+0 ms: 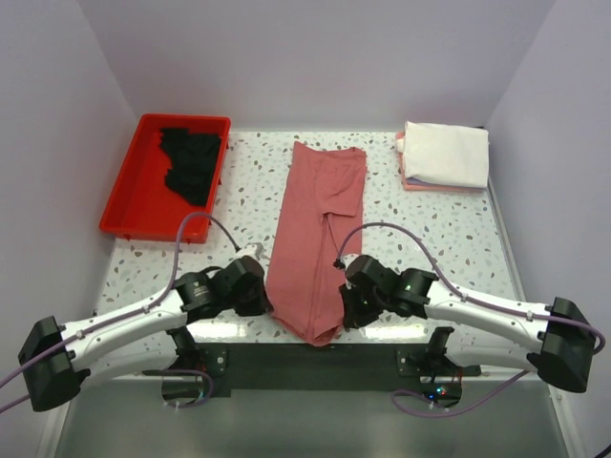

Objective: Fold and stack the t-shirts
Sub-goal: Fold the tshirt

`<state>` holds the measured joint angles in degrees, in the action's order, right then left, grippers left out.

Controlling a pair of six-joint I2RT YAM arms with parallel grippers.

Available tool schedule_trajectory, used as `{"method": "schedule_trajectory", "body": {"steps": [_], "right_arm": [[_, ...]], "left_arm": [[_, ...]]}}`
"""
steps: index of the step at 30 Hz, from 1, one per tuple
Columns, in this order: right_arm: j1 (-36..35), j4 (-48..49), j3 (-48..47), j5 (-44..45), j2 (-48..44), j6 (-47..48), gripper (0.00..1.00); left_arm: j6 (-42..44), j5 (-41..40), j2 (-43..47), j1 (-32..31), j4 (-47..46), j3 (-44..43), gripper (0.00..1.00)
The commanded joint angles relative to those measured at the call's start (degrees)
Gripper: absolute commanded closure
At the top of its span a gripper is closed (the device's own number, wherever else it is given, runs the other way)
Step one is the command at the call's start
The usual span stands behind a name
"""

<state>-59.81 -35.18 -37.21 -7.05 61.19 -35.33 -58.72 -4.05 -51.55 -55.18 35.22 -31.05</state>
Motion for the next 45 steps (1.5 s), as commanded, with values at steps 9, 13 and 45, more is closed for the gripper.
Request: {"method": "schedule_trajectory", "body": {"steps": [9,13,45], "right_arm": [[15.68,6.07,-6.91,11.53,1.3,5.44,1.0],[19.11,9.69,-9.8,13.29,4.72,7.73,1.0],[36.43,17.51,-21.41,5.31,27.31,12.31,1.0]], "left_arm": [[10.99,-10.18,-14.36,7.88,-10.79,-15.96,1.0],[14.24,-10.71,-19.11,10.52,-14.82,-19.48,1.0],[25.41,0.45,-43.98,24.77,-20.99,-37.24,0.98]]}}
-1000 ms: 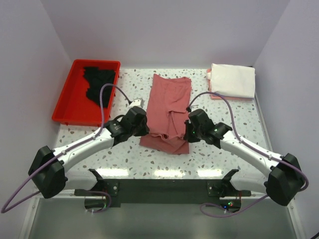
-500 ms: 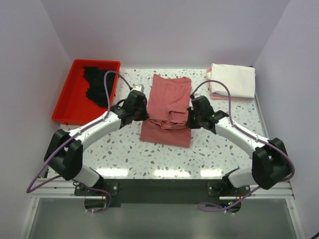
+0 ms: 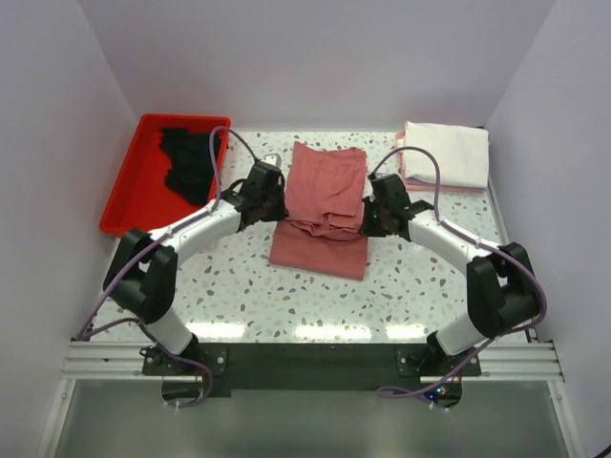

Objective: Fold and stack the t-shirts
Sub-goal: Fold the tshirt

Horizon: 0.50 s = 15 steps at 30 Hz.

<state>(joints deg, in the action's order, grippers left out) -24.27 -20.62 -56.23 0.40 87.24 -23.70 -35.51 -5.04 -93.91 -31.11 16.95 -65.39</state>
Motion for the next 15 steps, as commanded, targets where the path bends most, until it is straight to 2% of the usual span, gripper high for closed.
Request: {"method": "schedule_trajectory", "body": {"steps": [1,5,9,10,11,12,13,14,15], "right_arm": [[1.5,3.22,-2.66,-2.6,1.61,0.68,1.0],[2.47,5.5,-3.27,-4.53,3.46,1.29,0.95],[3.0,5.42,-5.12,-5.24,5.48,1.91,0.93],[3.18,5.16,-6.08,-5.24,5.83,2.08,0.93],[3.27,4.98,-6.52,-5.33,6.18,2.26,0.88],[3.35,4.28,-6.96,-5.5,6.36,2.35,0.83],[3.27,3.75,-7.75,-5.68,6.19,2.43,0.76],[3.35,3.49,-8.11,-6.2,5.92,2.78,0.64],[3.35,2.96,-8.2,-6.38,5.57,2.87,0.59]], "left_arm": [[2.63,2.04,-2.24,0.79,-2.8,-3.08,0.97],[2.99,2.23,-5.57,1.23,-2.36,-4.48,0.96],[2.9,1.53,-6.64,1.67,-2.36,-4.84,0.9],[2.81,1.26,-6.73,1.84,-2.01,-4.93,0.86],[2.81,1.35,-6.64,2.02,-1.92,-5.28,0.8],[2.81,1.35,-6.29,2.11,-1.75,-5.37,0.63],[2.99,1.78,-6.03,2.11,-1.4,-5.45,0.55],[3.16,1.87,-5.15,2.2,-1.39,-5.37,0.46],[3.25,1.87,-4.45,2.2,-1.39,-5.28,0.37]]}}
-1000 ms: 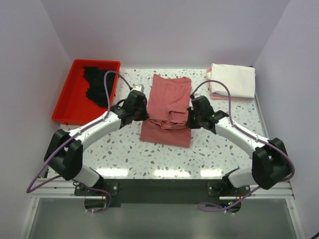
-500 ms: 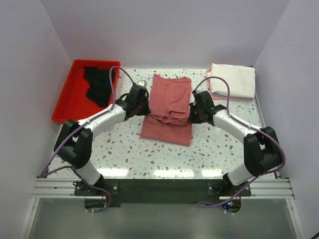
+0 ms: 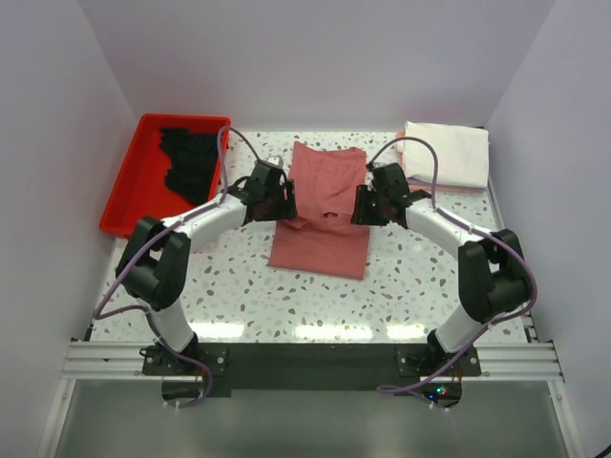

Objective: Fold and stack the t-shirts
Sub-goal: Fold the tshirt

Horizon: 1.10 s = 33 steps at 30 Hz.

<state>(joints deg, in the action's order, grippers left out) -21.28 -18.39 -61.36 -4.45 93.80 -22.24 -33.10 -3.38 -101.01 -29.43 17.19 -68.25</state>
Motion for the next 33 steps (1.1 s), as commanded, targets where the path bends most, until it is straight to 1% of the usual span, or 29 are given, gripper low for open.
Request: {"method": "schedule_trajectory", "body": {"steps": [1,2,3,4,5,6,7,8,9,10,13,19,22,23,24,25,27,30,32,33], "right_arm": [[0.36,0.55,-3.23,-1.62,-1.42,1.58,0.55],[0.45,0.38,-3.15,-1.7,-1.95,1.85,0.47],[0.36,-0.06,-2.97,-1.62,-3.08,1.94,0.42],[0.36,-0.24,-2.45,-1.7,-3.7,1.94,0.36],[0.36,-0.41,-2.1,-1.88,-4.41,2.11,0.21],[0.27,-0.33,-1.57,-3.27,-5.72,2.29,0.03],[0.36,-0.24,-0.61,-4.24,-6.34,2.9,0.01],[0.27,-0.15,-0.25,-5.04,-6.87,2.99,0.01],[0.27,0.2,0.19,-8.44,-7.66,3.08,0.01],[0.27,0.46,1.15,-9.95,-8.1,3.17,0.01],[0.36,1.34,3.69,-13.21,-10.03,2.99,0.01],[0.27,2.22,9.67,-12.17,-15.83,2.64,0.01],[0.27,3.71,13.27,-8.22,-21.97,1.41,0.01],[0.27,4.67,14.16,-4.9,-25.99,1.32,0.01],[0.36,5.12,15.04,-3.04,-27.86,0.97,0.01],[0.36,5.38,16.79,-1.63,-29.97,0.27,0.01],[0.27,5.74,19.51,3.01,-34.72,-0.96,0.01],[0.36,5.65,22.16,7.16,-37.98,-3.6,0.01],[0.36,5.13,24.01,7.87,-38.34,-3.78,0.01],[0.27,4.69,24.27,8.22,-38.08,-3.78,0.01]], "left_arm": [[0.67,-0.05,3.27,0.51,-1.63,-2.15,0.25],[0.58,-0.14,4.84,0.51,-1.55,-1.54,0.18],[0.41,-0.31,5.82,0.51,-1.55,-1.1,0.02],[-0.03,-0.49,6.7,0.51,-1.63,-0.05,0.0],[-0.21,-0.66,8.62,0.51,-1.63,0.48,0.0],[-0.3,-0.75,9.6,0.51,-1.63,1.09,0.0],[-0.73,-1.1,10.56,0.51,-1.63,2.49,0.0],[-1.0,-1.28,12.57,0.51,-1.72,3.2,0.0],[-1.43,-1.46,13.64,0.51,-1.72,4.08,0.0],[-2.05,-1.37,14.69,0.51,-2.33,5.05,0.0],[-2.75,-1.11,18.56,0.51,-3.04,9.18,0.0],[-3.55,-0.15,23.75,0.51,-1.9,15.86,0.0],[-3.55,2.74,25.86,0.51,-3.03,20.24,0.0],[-3.55,3.11,26.56,0.43,-3.39,21.13,0.0],[-3.64,3.11,26.92,0.43,-3.65,22.01,0.0],[-3.64,5.2,27.01,0.43,-4.44,23.67,0.0],[-4.16,6.45,27.01,0.43,-5.84,25.09,0.0],[-4.43,8.3,25.52,0.43,-7.69,27.46,0.0],[-4.43,8.74,23.68,0.43,-7.7,28.08,0.03],[-4.34,9.26,23.06,0.43,-7.7,28.08,0.07]]}}
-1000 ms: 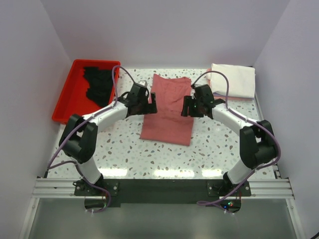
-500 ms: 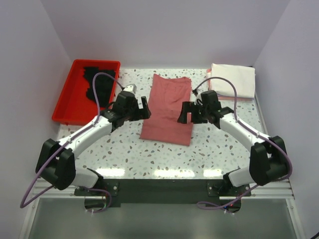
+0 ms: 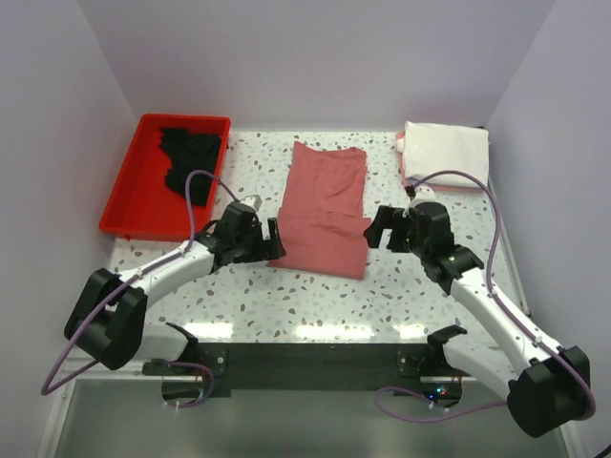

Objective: Fold and stack the t-shirts
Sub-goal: Fold the tshirt

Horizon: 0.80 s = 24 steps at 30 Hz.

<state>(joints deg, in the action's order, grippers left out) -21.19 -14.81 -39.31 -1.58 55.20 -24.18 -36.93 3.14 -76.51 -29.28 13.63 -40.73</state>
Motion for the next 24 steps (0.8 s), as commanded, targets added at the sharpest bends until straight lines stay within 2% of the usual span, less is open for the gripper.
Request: {"method": "schedule_trajectory", "body": {"steps": [1,8,13,19,24], "right_arm": [[0.27,0.75,2.39,5.36,0.78,-1.57,0.01],[0.18,0.04,1.87,4.13,4.21,-1.3,0.01],[0.19,0.39,1.6,4.13,5.27,-1.13,0.01],[0.27,0.39,1.95,3.08,5.1,-0.78,0.01],[0.18,1.89,2.31,-6.92,5.53,2.56,0.01]], "left_arm": [[-0.51,4.41,-1.88,0.27,-4.83,1.0,0.07],[-0.87,9.08,-6.28,0.27,-8.27,2.59,0.3],[-1.66,8.2,-8.03,0.27,-9.58,3.99,0.38],[-2.18,7.24,-9.18,0.27,-8.79,4.78,0.58],[-2.1,5.57,-10.24,0.27,-8.18,4.61,0.8]]}}
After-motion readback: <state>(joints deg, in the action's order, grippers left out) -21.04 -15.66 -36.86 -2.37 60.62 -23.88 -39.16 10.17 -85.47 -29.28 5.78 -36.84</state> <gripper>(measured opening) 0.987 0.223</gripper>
